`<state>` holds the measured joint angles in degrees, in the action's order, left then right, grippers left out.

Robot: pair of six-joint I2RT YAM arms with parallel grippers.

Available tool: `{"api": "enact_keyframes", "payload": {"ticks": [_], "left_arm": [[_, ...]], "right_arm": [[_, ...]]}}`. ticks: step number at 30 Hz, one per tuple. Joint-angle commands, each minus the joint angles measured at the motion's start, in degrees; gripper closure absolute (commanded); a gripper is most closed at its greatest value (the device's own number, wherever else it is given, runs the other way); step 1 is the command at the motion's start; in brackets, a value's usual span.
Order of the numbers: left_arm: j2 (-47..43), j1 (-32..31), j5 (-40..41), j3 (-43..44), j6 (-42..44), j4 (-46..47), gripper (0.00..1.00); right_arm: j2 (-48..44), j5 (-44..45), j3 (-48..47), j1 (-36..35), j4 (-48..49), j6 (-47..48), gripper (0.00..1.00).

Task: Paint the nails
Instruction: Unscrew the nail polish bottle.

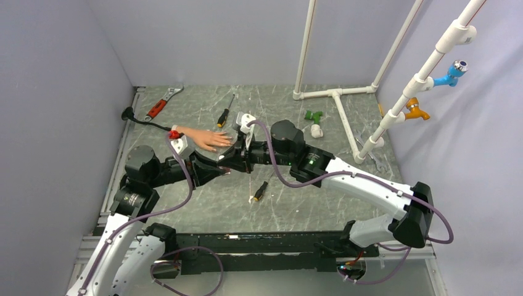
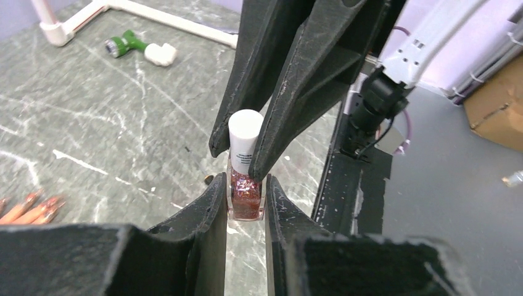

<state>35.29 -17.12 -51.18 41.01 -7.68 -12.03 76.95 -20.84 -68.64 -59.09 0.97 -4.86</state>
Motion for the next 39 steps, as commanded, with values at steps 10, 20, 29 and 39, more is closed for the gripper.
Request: {"api": "enact_keyframes", "payload": {"ticks": [10,20,29,39], "left_arm": [[0.4,-0.1,-17.6,1.1,-0.3,10.3,1.0],[1.0,-1.0,-20.0,1.2,-0.2,10.3,1.0],[0.4,-1.1,-17.4,1.2,0.9,9.0,1.0],[0.2,-1.1,-9.1,2.0,2.5,5.2,1.0]], "right_arm": [[-4.8,-26.7,3.7,1.1,1.9,4.2,1.0],[-3.7,-29.8,2.8,1.3,-0.1,6.0,1.0],[-3.6,-27.9,2.2,2.3,-0.7,5.2,0.64],[-6.5,-14.2,3.3,3.0,-0.1,2.4,0.06]]}}
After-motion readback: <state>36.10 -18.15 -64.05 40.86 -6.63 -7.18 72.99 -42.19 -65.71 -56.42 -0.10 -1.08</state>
